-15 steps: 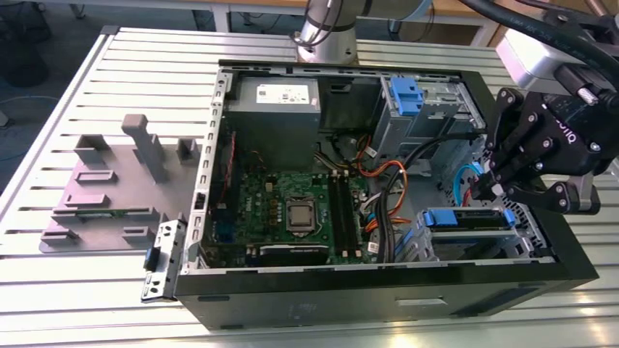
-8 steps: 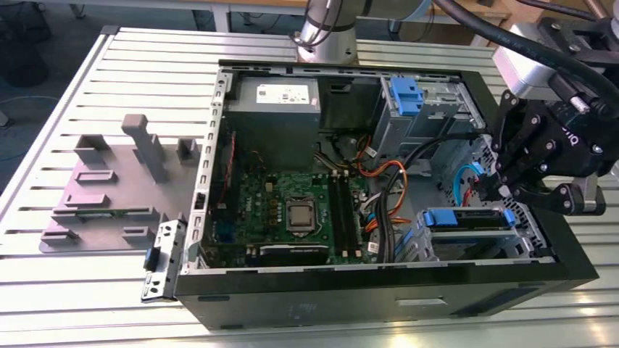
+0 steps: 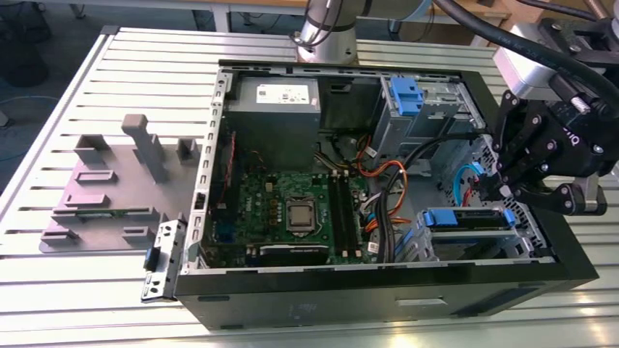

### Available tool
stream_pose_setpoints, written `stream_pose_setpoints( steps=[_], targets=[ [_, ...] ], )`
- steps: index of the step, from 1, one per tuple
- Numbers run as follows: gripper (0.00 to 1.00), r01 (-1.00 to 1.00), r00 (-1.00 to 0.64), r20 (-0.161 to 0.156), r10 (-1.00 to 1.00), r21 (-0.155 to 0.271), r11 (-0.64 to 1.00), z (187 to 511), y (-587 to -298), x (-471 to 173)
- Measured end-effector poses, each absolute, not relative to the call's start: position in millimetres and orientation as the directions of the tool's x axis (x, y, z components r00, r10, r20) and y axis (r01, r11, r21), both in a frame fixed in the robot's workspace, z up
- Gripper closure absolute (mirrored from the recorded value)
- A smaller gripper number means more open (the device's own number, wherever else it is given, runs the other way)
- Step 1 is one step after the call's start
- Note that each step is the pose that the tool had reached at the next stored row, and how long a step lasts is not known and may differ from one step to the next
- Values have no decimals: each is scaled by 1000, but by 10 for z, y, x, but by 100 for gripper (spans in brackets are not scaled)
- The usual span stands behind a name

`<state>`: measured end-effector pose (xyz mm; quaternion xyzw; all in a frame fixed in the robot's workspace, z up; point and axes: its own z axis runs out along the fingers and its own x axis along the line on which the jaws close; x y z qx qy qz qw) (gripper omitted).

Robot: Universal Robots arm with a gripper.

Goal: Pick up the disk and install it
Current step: 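Insert the disk into the insertion slot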

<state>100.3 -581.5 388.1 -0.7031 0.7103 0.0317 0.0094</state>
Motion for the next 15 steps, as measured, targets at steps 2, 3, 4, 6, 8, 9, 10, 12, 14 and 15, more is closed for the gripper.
stream_pose_setpoints(
  steps=[2, 3, 4, 6, 8, 9, 10, 12, 14, 15],
  targets=[
    [89, -999, -11, -58, -998, 32, 9, 3878, -5815, 1009],
    [89, -999, -11, -58, -998, 32, 9, 3878, -5815, 1013],
    [89, -999, -11, -58, -998, 32, 9, 3878, -5815, 1018],
    [89, -999, -11, -58, -998, 32, 9, 3877, -5815, 1029],
    [89, -999, -11, -58, -998, 32, 9, 3874, -5815, 1040],
    [89, -999, -11, -58, -998, 32, 9, 3873, -5815, 1045],
    [89, -999, -11, -58, -998, 32, 9, 3872, -5816, 1050],
    [89, -999, -11, -58, -998, 32, 9, 3870, -5816, 1063],
    [89, -999, -11, -58, -998, 32, 9, 3867, -5816, 1079],
    [89, -999, -11, -58, -998, 32, 9, 3866, -5816, 1087]
  ],
)
